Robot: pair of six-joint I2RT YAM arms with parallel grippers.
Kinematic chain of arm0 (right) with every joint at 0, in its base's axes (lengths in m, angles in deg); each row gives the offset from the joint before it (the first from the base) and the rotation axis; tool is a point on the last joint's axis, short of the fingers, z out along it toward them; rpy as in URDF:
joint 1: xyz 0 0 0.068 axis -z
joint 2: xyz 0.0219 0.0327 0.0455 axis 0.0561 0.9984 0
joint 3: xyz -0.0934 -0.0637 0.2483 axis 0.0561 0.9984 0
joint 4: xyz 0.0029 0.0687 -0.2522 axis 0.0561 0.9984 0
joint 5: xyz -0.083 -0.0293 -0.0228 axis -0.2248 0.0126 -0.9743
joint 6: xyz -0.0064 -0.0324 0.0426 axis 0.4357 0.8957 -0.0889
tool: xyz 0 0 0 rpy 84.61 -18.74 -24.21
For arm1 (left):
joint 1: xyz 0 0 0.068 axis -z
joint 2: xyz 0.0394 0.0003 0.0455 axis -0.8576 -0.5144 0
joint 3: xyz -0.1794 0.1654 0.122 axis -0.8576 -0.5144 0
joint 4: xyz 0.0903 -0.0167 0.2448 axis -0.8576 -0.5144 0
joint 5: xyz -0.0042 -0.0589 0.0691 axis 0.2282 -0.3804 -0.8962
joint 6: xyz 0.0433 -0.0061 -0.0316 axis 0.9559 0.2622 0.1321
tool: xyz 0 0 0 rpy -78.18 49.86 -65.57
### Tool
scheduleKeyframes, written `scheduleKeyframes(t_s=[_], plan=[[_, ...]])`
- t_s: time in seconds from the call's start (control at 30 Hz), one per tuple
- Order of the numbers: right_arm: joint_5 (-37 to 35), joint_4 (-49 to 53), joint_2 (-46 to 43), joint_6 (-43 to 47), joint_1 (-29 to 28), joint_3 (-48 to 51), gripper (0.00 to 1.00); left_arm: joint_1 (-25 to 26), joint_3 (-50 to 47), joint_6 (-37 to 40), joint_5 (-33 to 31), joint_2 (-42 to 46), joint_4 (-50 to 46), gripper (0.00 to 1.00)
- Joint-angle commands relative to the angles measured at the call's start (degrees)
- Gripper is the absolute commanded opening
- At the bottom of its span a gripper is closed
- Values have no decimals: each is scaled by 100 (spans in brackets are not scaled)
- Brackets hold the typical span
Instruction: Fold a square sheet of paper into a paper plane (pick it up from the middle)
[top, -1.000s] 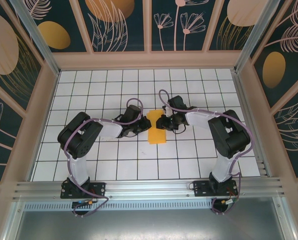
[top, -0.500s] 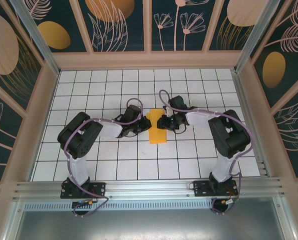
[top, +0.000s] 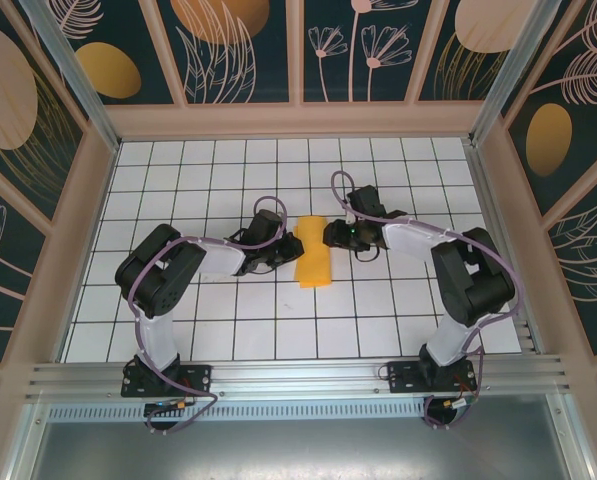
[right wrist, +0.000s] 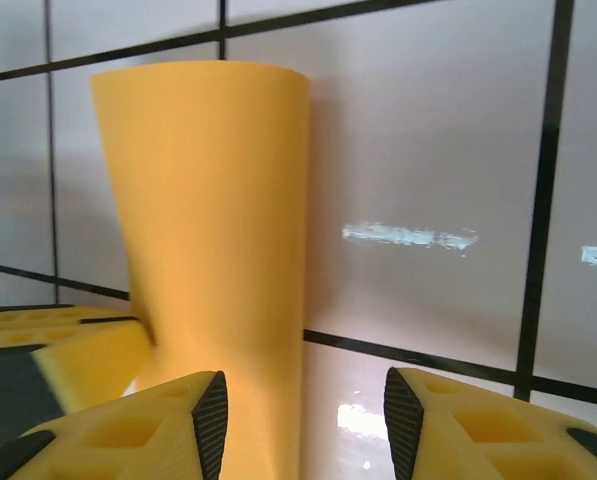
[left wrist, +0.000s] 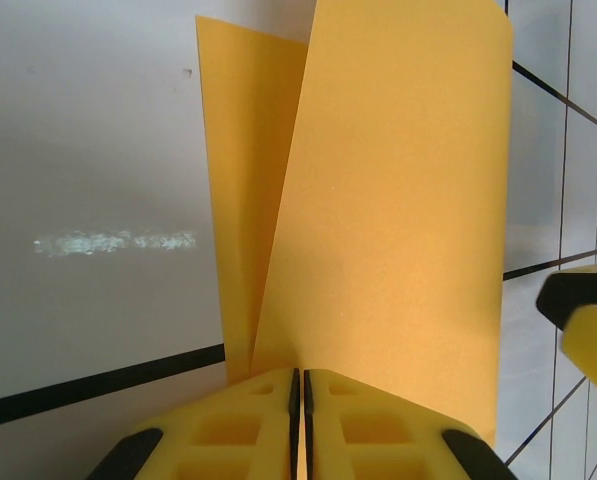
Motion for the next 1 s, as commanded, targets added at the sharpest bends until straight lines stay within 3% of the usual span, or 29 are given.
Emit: scheduleKeyframes(t_s=[0.0, 0.4, 0.97], plan=[[94, 20, 312, 56, 15, -126, 49, 29, 26, 95, 31, 146, -190, 15], [657, -14, 519, 435, -2, -240, 44, 27, 43, 98, 26, 288, -207, 16], [318, 226, 767, 910, -5, -341, 37, 17, 75, 150, -737, 807, -440, 25]])
